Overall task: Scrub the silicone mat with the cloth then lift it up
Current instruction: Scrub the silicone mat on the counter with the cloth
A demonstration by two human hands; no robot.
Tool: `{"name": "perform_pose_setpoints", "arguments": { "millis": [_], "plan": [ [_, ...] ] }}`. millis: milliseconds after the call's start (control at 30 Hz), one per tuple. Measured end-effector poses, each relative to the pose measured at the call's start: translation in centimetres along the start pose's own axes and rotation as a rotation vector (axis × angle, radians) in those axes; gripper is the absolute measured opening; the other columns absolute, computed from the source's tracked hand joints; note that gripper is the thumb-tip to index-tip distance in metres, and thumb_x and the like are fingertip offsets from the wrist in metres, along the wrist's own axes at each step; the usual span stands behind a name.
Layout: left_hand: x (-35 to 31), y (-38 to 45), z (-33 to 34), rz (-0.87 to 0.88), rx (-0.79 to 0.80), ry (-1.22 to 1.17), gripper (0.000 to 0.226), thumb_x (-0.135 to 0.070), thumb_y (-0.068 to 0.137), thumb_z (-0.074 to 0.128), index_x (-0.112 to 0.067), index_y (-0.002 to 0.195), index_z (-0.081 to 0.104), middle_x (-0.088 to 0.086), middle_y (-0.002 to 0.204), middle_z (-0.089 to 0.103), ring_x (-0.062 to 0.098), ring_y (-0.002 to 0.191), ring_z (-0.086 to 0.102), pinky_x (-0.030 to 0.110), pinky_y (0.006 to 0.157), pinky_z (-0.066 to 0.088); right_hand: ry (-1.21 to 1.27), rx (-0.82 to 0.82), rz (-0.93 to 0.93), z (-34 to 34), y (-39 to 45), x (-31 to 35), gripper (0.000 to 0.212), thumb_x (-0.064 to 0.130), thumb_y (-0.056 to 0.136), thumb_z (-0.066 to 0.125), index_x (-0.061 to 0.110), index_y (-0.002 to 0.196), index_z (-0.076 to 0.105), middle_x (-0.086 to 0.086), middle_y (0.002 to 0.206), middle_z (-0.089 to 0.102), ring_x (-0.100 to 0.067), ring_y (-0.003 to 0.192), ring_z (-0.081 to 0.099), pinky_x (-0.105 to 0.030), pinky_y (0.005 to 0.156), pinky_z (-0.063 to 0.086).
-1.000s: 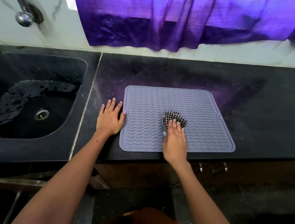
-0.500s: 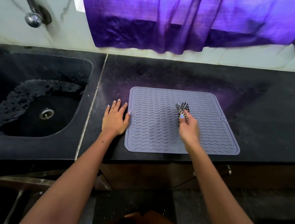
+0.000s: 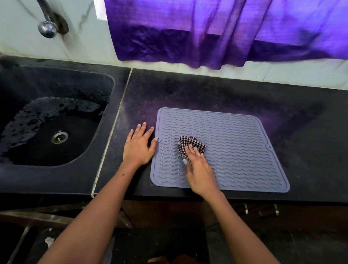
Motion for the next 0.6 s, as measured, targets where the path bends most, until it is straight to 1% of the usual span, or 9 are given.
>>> {"name": "perform_pose_setpoints", "arguments": {
  "millis": [67, 167, 200, 267, 300, 367, 433, 500, 600],
  "plan": [
    [0.0, 0.0, 0.0, -0.002, -0.004, -0.002, 0.067, -0.052, 0.088, 0.019, -0.02, 0.145, 0.034, 0.005, 0.157, 0.02, 0.018, 0.146, 0.011, 0.035, 0.118, 0.003, 0.336, 0.012, 0.159, -1.2, 0.7, -0.9, 0.045, 0.019, 0.098, 0.041, 0.02, 0.143, 0.035, 0.005, 0.146, 0.038, -0.022, 0.133, 0.039, -0.017, 0.103, 0.033],
    [-0.2, 0.0, -0.1, -0.004, 0.005, 0.003, 0.066, -0.051, 0.089, 0.018, -0.02, 0.146, 0.033, 0.005, 0.157, 0.019, 0.018, 0.146, 0.011, 0.035, 0.118, 0.003, 0.643, -0.152, 0.356, -2.7, 1.4, -1.5, 0.04, 0.021, 0.098, 0.04, 0.02, 0.139, 0.042, 0.004, 0.131, 0.053, -0.023, 0.123, 0.049, -0.035, 0.102, 0.04],
    [-0.3, 0.0, 0.0, -0.006, 0.011, 0.011, 0.066, -0.05, 0.089, 0.017, -0.02, 0.146, 0.032, 0.005, 0.157, 0.018, 0.018, 0.146, 0.01, 0.036, 0.118, 0.003, 0.616, -0.206, 0.362, -2.9, 1.2, -0.9, 0.042, 0.021, 0.098, 0.04, 0.021, 0.14, 0.039, 0.005, 0.124, 0.055, -0.021, 0.116, 0.053, -0.034, 0.096, 0.042],
    [-0.4, 0.0, 0.0, -0.008, 0.023, 0.035, 0.06, -0.047, 0.094, 0.019, -0.02, 0.147, 0.028, 0.006, 0.158, 0.016, 0.019, 0.147, 0.007, 0.037, 0.119, 0.002, 0.441, -0.269, 0.265, -3.1, 0.5, 1.1, 0.048, 0.019, 0.097, 0.041, 0.022, 0.144, 0.031, -0.003, 0.13, 0.055, -0.016, 0.104, 0.054, -0.029, 0.088, 0.044],
    [-0.4, 0.0, 0.1, -0.008, 0.032, 0.048, 0.056, -0.043, 0.098, 0.021, -0.02, 0.148, 0.026, 0.006, 0.158, 0.014, 0.019, 0.147, 0.006, 0.037, 0.119, 0.001, 0.344, -0.266, 0.185, -2.4, 0.3, 2.1, 0.052, 0.016, 0.096, 0.042, 0.021, 0.145, 0.027, -0.005, 0.139, 0.048, -0.013, 0.113, 0.05, -0.028, 0.096, 0.04],
    [-0.5, 0.0, 0.3, -0.007, 0.049, 0.067, 0.052, -0.038, 0.1, 0.024, -0.02, 0.149, 0.022, 0.007, 0.159, 0.01, 0.02, 0.147, 0.003, 0.038, 0.119, 0.0, 0.126, -0.185, 0.058, -0.1, -0.3, 3.7, 0.056, 0.013, 0.096, 0.04, 0.017, 0.148, 0.019, 0.0, 0.154, 0.023, -0.011, 0.14, 0.024, -0.028, 0.117, 0.014],
    [-0.6, 0.0, 0.5, -0.005, 0.067, 0.091, 0.053, -0.037, 0.101, 0.022, -0.019, 0.15, 0.019, 0.008, 0.159, 0.008, 0.021, 0.147, 0.002, 0.039, 0.119, -0.001, -0.107, -0.158, -0.058, 1.8, -0.8, 4.7, 0.053, 0.015, 0.097, 0.035, 0.012, 0.147, 0.019, -0.003, 0.156, 0.019, -0.014, 0.144, 0.014, -0.027, 0.115, 0.001],
    [-0.7, 0.1, 0.6, -0.007, 0.082, 0.114, 0.053, -0.038, 0.1, 0.018, -0.019, 0.15, 0.017, 0.008, 0.159, 0.006, 0.021, 0.147, 0.001, 0.04, 0.119, -0.002, -0.256, -0.179, -0.119, 2.6, -1.3, 5.1, 0.053, 0.022, 0.093, 0.031, 0.007, 0.143, 0.031, -0.008, 0.151, 0.03, -0.019, 0.141, 0.027, -0.034, 0.113, 0.01],
    [-0.7, 0.0, 0.6, -0.006, 0.073, 0.12, 0.059, -0.04, 0.096, 0.01, -0.019, 0.15, 0.018, 0.008, 0.159, 0.007, 0.022, 0.147, 0.002, 0.04, 0.119, -0.001, -0.222, -0.02, -0.158, 3.7, -0.8, 4.7, 0.058, 0.025, 0.098, 0.031, 0.01, 0.149, 0.008, -0.005, 0.158, 0.003, -0.017, 0.146, 0.0, -0.031, 0.114, -0.008]
  ]
}}
Point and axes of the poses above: each hand's wrist, its own y-axis towards the middle knuckle, its own z-axis out of the palm, x = y × z, the point moved 8 cm from there along y, towards the middle knuckle
